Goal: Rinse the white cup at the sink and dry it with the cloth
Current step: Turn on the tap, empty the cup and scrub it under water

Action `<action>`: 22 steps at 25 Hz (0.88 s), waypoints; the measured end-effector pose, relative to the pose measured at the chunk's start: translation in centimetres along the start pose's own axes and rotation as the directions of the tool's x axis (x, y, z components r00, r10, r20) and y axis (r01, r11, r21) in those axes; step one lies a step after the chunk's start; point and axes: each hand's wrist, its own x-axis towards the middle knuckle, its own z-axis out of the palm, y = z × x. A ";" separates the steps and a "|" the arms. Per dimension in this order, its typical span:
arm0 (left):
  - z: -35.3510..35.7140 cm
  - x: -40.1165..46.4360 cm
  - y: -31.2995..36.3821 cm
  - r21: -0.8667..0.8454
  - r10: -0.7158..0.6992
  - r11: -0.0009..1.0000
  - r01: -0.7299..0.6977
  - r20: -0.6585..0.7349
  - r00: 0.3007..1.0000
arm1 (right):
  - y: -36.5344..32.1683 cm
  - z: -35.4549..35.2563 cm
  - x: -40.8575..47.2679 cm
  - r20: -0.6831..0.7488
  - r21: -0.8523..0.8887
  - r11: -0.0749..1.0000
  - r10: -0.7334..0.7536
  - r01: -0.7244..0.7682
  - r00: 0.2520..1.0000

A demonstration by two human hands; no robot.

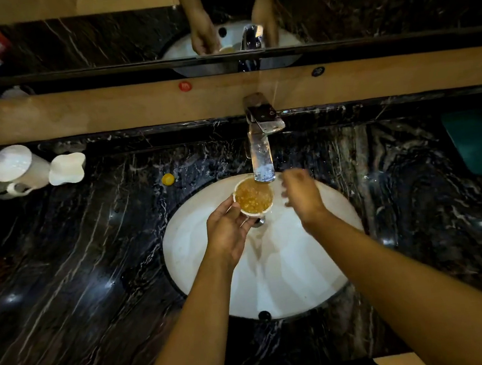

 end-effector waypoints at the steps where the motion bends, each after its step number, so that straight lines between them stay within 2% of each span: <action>1: -0.1 0.1 -0.1 0.017 0.003 1.000 -0.003 0.003 1.000 | 1.3 0.5 -0.3 0.142 0.021 0.995 0.094 -0.098 0.985; 2: -0.2 0.2 -0.2 0.036 0.003 0.999 -0.003 0.007 1.000 | 2.2 1.0 -0.7 0.242 0.051 0.986 0.143 -0.160 0.960; 3: -0.3 0.3 -0.3 0.055 0.002 0.998 -0.002 0.012 1.000 | 2.8 1.5 -0.8 0.283 0.065 0.982 0.150 -0.175 0.947; 7: -0.7 0.7 -0.7 0.153 0.047 0.987 -0.057 0.071 0.996 | 4.3 2.5 0.3 0.177 0.016 0.998 0.053 -0.057 0.983; 9: -0.6 1.1 -1.1 0.201 0.084 0.975 -0.094 0.059 0.995 | 4.9 2.4 1.6 0.132 -0.084 0.996 -0.003 0.015 0.991; 12: 0.1 1.7 -2.3 0.291 0.175 0.945 -0.147 -0.074 0.982 | 5.1 2.4 2.5 0.148 -0.297 0.942 -0.117 0.157 0.982; 14: 0.8 2.2 -3.1 0.416 0.288 0.890 -0.185 -0.198 0.937 | 5.0 2.5 2.2 0.189 -0.354 0.907 -0.168 0.227 0.967; 17: 1.7 2.9 -3.8 0.485 0.362 0.853 -0.193 -0.282 0.889 | 5.7 2.8 1.6 0.254 -0.267 0.942 -0.134 0.203 0.958; 22: 2.8 3.5 -4.5 0.416 0.270 0.901 -0.122 -0.317 0.909 | 6.5 2.8 1.3 0.285 -0.067 0.992 -0.086 0.110 0.955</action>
